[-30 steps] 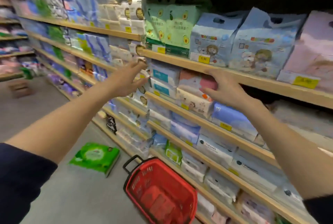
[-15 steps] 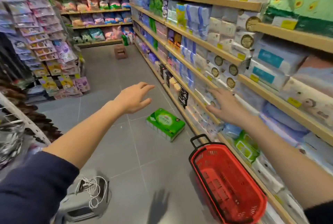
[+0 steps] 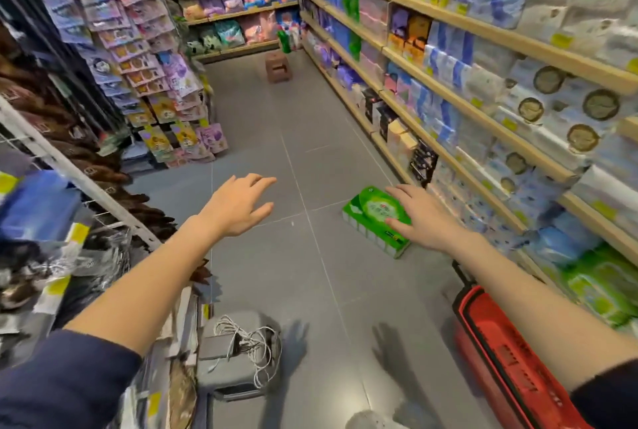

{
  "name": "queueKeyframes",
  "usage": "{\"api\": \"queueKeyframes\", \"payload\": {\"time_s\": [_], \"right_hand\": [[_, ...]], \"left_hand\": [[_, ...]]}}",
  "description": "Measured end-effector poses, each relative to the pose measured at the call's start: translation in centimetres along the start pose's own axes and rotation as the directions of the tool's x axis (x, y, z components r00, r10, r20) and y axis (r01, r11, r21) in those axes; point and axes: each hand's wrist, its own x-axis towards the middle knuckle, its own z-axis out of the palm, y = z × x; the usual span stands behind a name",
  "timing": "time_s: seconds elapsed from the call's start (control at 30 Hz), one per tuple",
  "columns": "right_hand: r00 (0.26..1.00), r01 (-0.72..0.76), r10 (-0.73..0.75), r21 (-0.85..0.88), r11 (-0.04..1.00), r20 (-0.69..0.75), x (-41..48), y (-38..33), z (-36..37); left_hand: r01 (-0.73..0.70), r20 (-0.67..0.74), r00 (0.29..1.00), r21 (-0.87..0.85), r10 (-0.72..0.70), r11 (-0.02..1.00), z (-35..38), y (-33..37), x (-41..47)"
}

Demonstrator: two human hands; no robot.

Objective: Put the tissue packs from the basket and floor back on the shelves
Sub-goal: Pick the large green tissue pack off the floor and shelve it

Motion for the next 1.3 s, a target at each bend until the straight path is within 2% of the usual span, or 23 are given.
{"api": "queueKeyframes", "payload": {"time_s": [0.2, 0.5, 0.73, 0.87, 0.97, 1.17, 1.3], "right_hand": [[0.995, -0.082, 0.079, 0.048, 0.995, 0.059, 6.1, 2.4, 3.3], [0.972, -0.206, 0.189, 0.118, 0.971, 0.142, 17.8, 10.8, 6.4], [0.922, -0.366, 0.330, 0.178, 0.914, 0.200, 23.3, 14.7, 8.4], [0.843, -0.523, 0.472, 0.189, 0.831, 0.258, 25.6, 16.3, 10.8], [0.785, -0.617, 0.573, 0.204, 0.760, 0.235, 27.8, 17.3, 13.0], [0.620, -0.781, 0.752, 0.258, 0.568, 0.224, 32.4, 17.0, 15.1], [0.506, -0.850, 0.833, 0.295, 0.437, 0.223, 34.0, 17.2, 16.2]], "left_hand": [[-0.056, 0.098, 0.994, 0.008, 0.055, 0.998, 3.0, -3.6, 7.8], [-0.122, 0.212, 0.971, 0.021, 0.115, 0.992, 7.4, -6.5, 23.6], [-0.207, 0.292, 0.933, -0.039, 0.209, 0.978, 10.0, -8.1, 34.4], [-0.301, 0.378, 0.875, -0.064, 0.303, 0.951, 12.4, -9.2, 41.8], [-0.407, 0.409, 0.818, -0.085, 0.405, 0.909, 14.3, -9.9, 48.2], [-0.593, 0.475, 0.672, -0.115, 0.568, 0.797, 17.0, -10.7, 59.2], [-0.632, 0.500, 0.616, -0.148, 0.609, 0.761, 19.0, -10.7, 64.8]]}}
